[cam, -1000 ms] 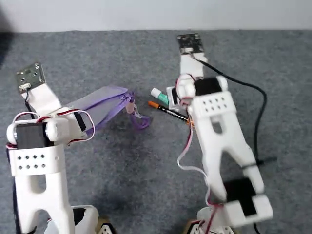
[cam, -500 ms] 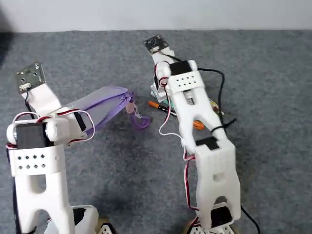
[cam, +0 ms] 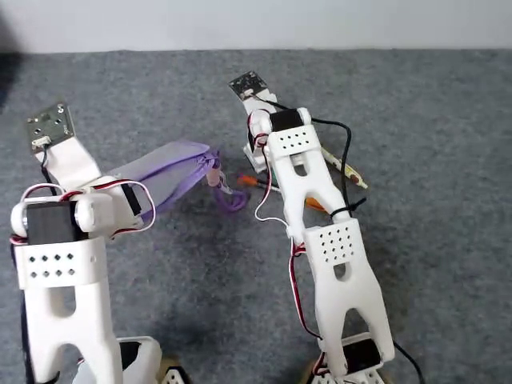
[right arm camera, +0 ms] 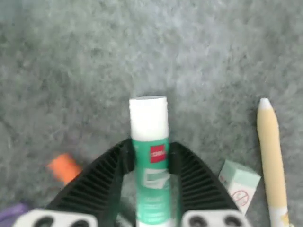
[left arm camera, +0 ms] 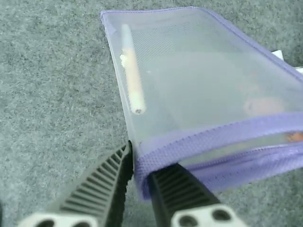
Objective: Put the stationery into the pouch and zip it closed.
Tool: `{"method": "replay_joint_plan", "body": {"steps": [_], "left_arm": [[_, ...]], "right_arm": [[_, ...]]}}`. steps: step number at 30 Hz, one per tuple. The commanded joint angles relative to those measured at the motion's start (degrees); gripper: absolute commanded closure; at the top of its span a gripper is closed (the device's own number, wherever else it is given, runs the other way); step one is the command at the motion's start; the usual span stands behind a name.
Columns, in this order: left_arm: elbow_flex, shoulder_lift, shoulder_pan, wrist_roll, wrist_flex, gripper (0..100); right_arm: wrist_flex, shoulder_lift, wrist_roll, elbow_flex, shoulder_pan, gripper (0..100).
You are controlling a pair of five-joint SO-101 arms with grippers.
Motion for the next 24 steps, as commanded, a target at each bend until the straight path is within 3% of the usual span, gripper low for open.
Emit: {"method": "replay_joint_plan", "body": {"steps": [1,10,13,18,24], "left_arm": [[0.13,0.0,-0.18,0.53,0.18,99],[0.13,0.0,-0.18,0.53,0.18,99],[0.13,0.09,-0.09,0.53,0.18,99],[0.13,0.0,0.09,0.53,0.18,99],[0.13,0.0,0.09,0.53,0.18,99]], "right_arm": [[4.79,-0.22,1.41,-4.57,-1.45,97.4],[21.49,-0.4,1.14,-24.0,-1.63,99.1],[21.93,-1.45,1.41,-28.92,-1.8,99.1],[21.93,-10.15,0.97,-22.15,-3.65,99.1],[21.85,-30.2,-1.67,-2.73,-5.67,99.1]]}}
